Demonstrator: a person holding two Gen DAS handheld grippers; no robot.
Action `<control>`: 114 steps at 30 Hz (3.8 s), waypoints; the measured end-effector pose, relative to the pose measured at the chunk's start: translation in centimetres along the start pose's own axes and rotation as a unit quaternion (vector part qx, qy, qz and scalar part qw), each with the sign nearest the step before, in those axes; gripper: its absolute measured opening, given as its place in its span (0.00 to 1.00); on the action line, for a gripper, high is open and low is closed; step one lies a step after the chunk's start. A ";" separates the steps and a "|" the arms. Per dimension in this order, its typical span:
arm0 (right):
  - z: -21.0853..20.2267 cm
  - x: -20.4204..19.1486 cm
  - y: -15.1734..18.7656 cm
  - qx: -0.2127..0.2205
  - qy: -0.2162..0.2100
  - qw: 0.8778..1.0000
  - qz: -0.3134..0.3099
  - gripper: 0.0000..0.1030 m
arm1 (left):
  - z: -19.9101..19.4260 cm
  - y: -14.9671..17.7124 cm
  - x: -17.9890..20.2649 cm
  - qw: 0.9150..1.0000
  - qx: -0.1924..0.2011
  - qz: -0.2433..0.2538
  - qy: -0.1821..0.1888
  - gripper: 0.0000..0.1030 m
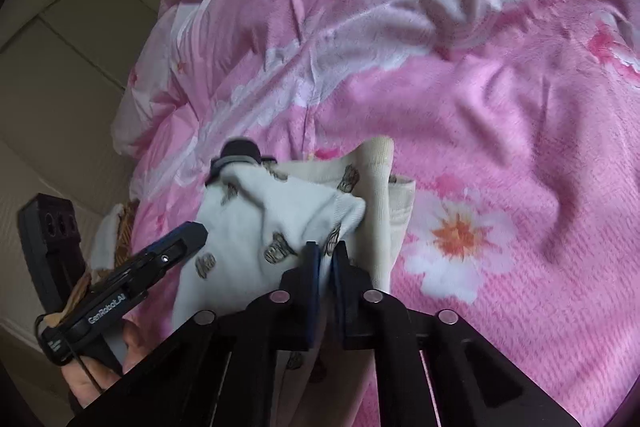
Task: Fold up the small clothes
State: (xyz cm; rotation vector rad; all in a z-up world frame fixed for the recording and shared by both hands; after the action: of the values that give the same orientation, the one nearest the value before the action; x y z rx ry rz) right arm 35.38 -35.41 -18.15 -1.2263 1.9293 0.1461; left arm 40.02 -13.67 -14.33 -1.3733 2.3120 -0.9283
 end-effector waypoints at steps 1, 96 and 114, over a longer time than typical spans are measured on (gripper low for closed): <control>-0.4 -0.2 -0.1 0.007 -0.005 1.000 -0.003 0.06 | 0.1 -0.5 0.0 1.000 0.002 0.004 -0.001 0.38; -5.8 3.1 3.5 0.002 -0.030 0.999 0.016 0.59 | -6.6 14.5 3.9 0.989 -0.023 -0.146 0.013 0.54; 4.7 2.3 -2.4 -0.114 -0.089 0.989 -0.019 0.24 | -3.4 14.8 5.1 0.978 -0.008 -0.205 0.034 0.12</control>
State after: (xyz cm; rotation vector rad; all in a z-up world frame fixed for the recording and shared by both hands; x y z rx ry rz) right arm 39.59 -35.95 -22.11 -1.3500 1.7683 0.4525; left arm 25.64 -11.83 -21.17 -1.8977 2.1219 -1.0870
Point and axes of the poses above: each gripper's, at about its wrist camera, not at the fingertips, and z roughly the way its jaws point, x to its right, y to its underside, the point moved 3 cm from there along z, roughly the way its jaws point, and after that the axes turned 14 degrees about z, right-handed, at the moved point
